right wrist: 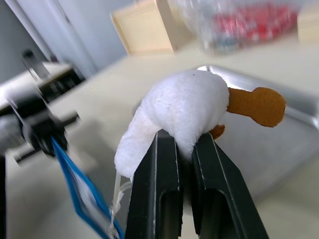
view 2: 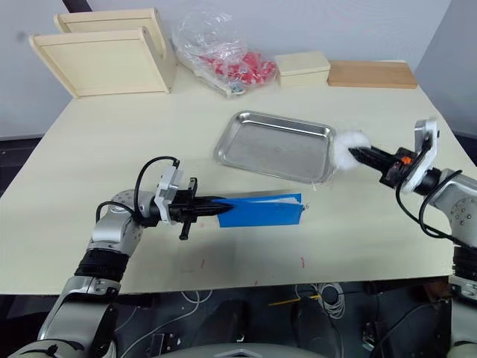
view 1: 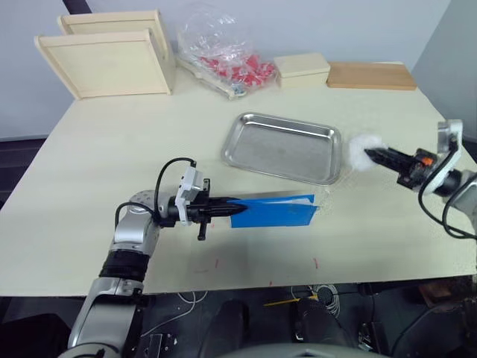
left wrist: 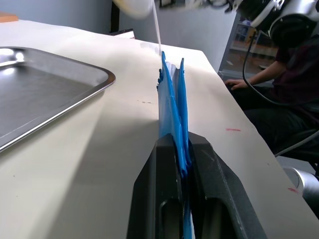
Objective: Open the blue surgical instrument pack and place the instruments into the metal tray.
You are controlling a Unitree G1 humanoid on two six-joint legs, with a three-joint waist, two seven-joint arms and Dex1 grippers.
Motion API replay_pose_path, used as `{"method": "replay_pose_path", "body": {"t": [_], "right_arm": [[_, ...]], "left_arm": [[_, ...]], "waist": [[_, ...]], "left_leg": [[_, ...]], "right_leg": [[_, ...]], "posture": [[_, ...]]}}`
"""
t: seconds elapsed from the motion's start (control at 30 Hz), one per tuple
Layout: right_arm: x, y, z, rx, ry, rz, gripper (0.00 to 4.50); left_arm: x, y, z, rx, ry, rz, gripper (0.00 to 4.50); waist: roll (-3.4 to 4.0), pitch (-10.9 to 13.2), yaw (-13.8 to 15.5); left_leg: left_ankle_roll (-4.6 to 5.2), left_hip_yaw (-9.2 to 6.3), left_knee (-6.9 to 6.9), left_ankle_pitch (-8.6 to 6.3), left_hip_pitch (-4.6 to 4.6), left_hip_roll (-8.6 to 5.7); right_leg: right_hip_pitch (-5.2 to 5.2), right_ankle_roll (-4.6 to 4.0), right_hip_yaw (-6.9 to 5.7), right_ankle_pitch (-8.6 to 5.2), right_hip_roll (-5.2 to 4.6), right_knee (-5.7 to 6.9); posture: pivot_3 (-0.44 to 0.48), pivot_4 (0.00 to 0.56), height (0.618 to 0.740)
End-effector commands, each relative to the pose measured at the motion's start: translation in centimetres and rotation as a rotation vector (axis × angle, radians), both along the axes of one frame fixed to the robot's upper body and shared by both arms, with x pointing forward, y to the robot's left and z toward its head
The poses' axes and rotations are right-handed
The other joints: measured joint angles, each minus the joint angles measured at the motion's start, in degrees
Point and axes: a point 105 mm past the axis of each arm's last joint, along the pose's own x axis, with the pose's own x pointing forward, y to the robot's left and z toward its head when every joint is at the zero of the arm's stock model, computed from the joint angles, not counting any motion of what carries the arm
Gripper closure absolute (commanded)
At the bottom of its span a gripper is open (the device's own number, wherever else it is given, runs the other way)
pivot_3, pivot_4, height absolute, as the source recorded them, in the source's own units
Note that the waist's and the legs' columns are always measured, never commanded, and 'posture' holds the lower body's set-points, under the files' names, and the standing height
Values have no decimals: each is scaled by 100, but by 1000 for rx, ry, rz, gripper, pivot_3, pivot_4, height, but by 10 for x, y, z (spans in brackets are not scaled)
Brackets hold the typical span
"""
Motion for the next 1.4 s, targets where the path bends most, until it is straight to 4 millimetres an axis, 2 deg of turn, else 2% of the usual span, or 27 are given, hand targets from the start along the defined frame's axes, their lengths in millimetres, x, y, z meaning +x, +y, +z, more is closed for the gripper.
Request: {"method": "replay_pose_path", "body": {"t": [0.03, 0.27, 0.57, 0.8, 1.07, 1.27, 1.4], "right_arm": [[-10, 24, 35, -4, -126, 73, 4465], [-3, 74, 51, -61, -238, 158, 4465], [11, 126, 70, -94, -381, 234, 4465], [6, 173, 55, -141, -460, 340, 4465], [-13, 221, 39, -141, -562, 451, 4465], [-28, 249, 33, -95, -632, 513, 4465], [-33, 253, 26, -123, -656, 550, 4465]], "left_arm": [[1, -3, 3, 8, -27, -29, 4500], [3, -7, -1, 8, -25, -29, 4500], [8, -16, -2, 8, -39, -40, 4500], [12, -19, -1, 4, -52, -35, 4500], [15, -21, -1, 8, -59, -33, 4500], [15, -21, -2, 11, -57, -36, 4500], [15, -21, -2, 14, -59, -34, 4500]], "waist": [[0, 0, -1], [0, 0, 5], [0, 0, 5], [0, 0, -3], [0, 0, -14], [-1, -1, -12], [-1, -1, -7]], "left_leg": [[0, -4, 0, 0, -1, 0], [1, -1, 0, 0, -2, 0], [1, -8, 2, 0, -6, -5], [0, -7, 2, 0, -16, -5], [0, -8, 5, 0, -18, -7], [0, -7, 7, 0, -13, -8], [-1, -10, 7, 1, -15, -9]], "right_leg": [[0, 0, -3, 0, 1, -1], [0, 0, -1, 0, 0, -2], [-1, 2, -8, 1, -1, -1], [-19, 1, -7, 2, 0, 5], [-24, 1, -8, 2, 0, 15], [-24, 1, -7, 3, -1, 23], [-24, 1, -9, 3, -1, 23]], "posture": [[0, 150, 740], [0, 150, 740], [0, 150, 740], [0, 150, 740], [0, 150, 740], [0, 150, 740], [0, 150, 740]]}}
